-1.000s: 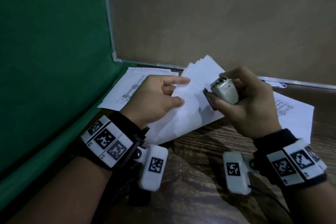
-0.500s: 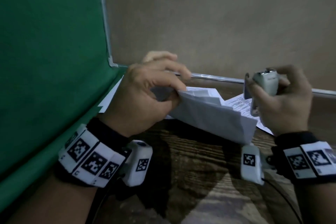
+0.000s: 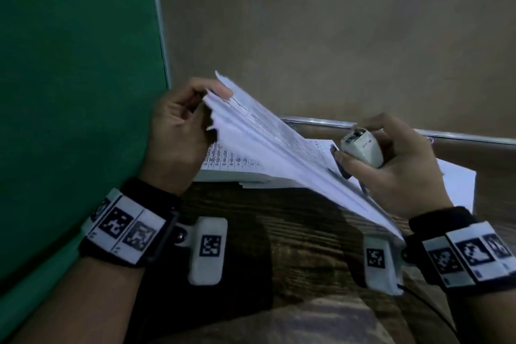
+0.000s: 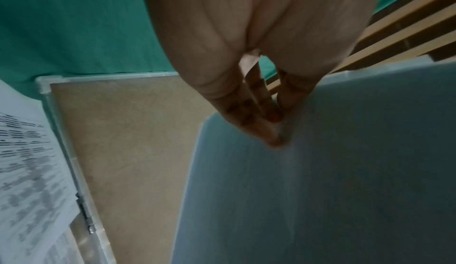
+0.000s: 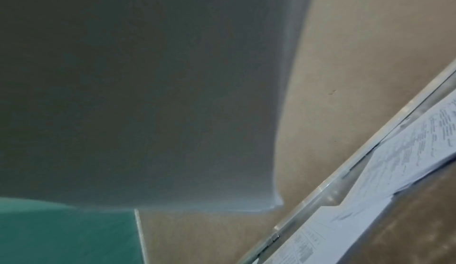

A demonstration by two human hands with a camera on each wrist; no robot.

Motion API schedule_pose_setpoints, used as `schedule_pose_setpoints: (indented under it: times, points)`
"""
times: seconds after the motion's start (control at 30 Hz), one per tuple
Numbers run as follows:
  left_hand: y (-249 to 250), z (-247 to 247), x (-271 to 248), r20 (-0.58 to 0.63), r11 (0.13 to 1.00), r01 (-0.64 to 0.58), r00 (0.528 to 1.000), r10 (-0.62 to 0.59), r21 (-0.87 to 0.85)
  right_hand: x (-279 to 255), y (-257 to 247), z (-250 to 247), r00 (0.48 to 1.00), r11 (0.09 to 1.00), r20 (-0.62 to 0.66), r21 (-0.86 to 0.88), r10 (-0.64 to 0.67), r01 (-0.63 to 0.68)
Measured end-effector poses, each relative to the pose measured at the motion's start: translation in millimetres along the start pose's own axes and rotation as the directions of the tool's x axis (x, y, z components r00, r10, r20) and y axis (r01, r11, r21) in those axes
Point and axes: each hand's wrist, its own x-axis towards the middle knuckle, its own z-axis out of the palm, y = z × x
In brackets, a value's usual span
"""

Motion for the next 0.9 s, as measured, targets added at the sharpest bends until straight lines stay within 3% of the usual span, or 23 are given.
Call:
schedule_pose_setpoints:
  times: [0.1, 0.23, 0.37, 0.57, 0.77, 0.9]
  points:
    - [-13.5, -5.0, 0.2, -0.040, 0.941, 0.337, 0.940, -0.338, -0.033, -0.6, -4.6, 1.6, 0.999, 0.999, 0.051, -0.033, -0.010, 0.012]
    - [-16.6, -6.6, 0.5, -0.117, 0.862, 0.507, 0.855, -0.505, -0.007, -2.7, -5.9, 5.5, 0.983, 0.994, 0.184, -0.100, -0.017, 0.036]
    - [-24.2, -17.7, 2.5, -0.188, 0.822, 0.566, 0.815, -0.548, 0.057, -1.4, -13.5, 7.3, 0.965, 0.976, 0.243, -0.167, -0.096, 0.139]
    - [-27.3, -24.8, 4.2, -0.229, 0.820, 0.571, 0.805, -0.547, 0.049, -0.6, -17.0, 11.7, 0.942, 0.959, 0.308, -0.201, -0.132, 0.200]
    - [-45.6, -2.7, -6.5, -0.264, 0.830, 0.543, 0.825, -0.499, 0.129, -2.8, -16.6, 15.9, 0.919, 0.955, 0.380, -0.219, -0.107, 0.201]
    - [-48.3, 6.9, -15.0, -0.161, 0.841, 0.453, 0.891, -0.424, 0.296, -2.4, -17.9, 18.6, 0.912, 0.947, 0.393, -0.234, -0.116, 0.221]
